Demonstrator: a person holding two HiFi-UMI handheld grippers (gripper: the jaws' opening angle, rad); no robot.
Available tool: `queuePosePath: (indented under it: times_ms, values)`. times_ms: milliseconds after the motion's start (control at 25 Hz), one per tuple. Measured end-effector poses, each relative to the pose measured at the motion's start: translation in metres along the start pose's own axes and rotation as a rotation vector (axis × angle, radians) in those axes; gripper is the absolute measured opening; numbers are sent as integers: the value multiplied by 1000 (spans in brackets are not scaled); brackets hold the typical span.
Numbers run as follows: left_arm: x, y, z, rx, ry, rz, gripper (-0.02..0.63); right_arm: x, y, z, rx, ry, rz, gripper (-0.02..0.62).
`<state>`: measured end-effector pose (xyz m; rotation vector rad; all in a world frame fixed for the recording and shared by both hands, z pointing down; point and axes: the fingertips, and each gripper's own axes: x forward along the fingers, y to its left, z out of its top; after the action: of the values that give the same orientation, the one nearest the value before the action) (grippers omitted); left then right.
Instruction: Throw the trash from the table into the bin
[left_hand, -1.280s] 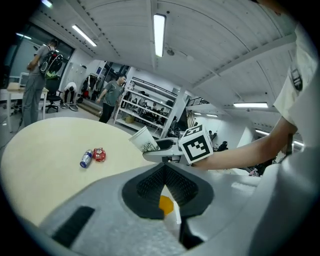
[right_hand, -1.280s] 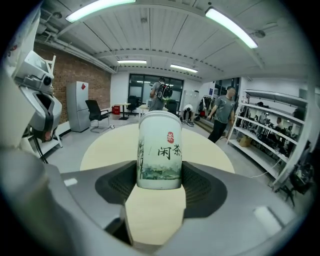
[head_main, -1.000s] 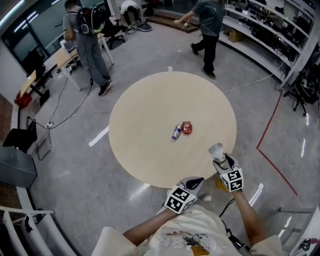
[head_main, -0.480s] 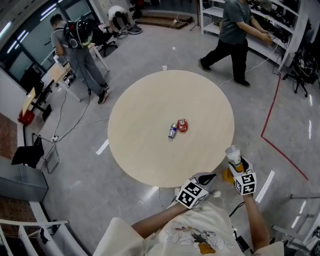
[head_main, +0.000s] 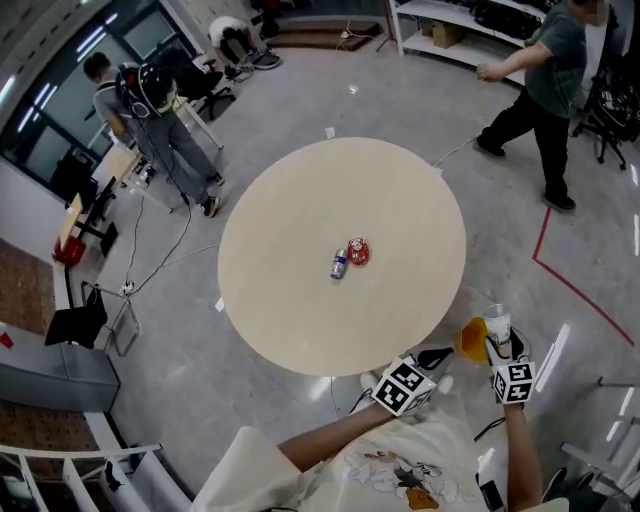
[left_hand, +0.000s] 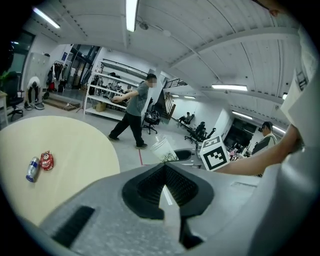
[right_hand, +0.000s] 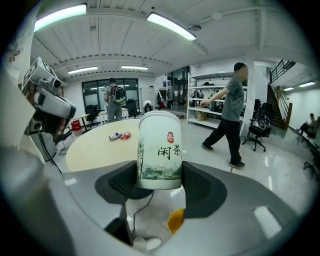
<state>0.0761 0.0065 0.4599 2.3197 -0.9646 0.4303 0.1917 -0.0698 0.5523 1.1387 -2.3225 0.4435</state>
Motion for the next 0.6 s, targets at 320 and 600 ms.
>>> queuePosePath:
  times_ms: [320, 600]
  values:
    - [45, -21, 12, 3, 53, 1, 6, -12, -54, -41, 64, 45, -24, 284]
    - [80, -24, 12, 8, 118, 17, 6, 6, -81, -79, 100, 92, -6, 284]
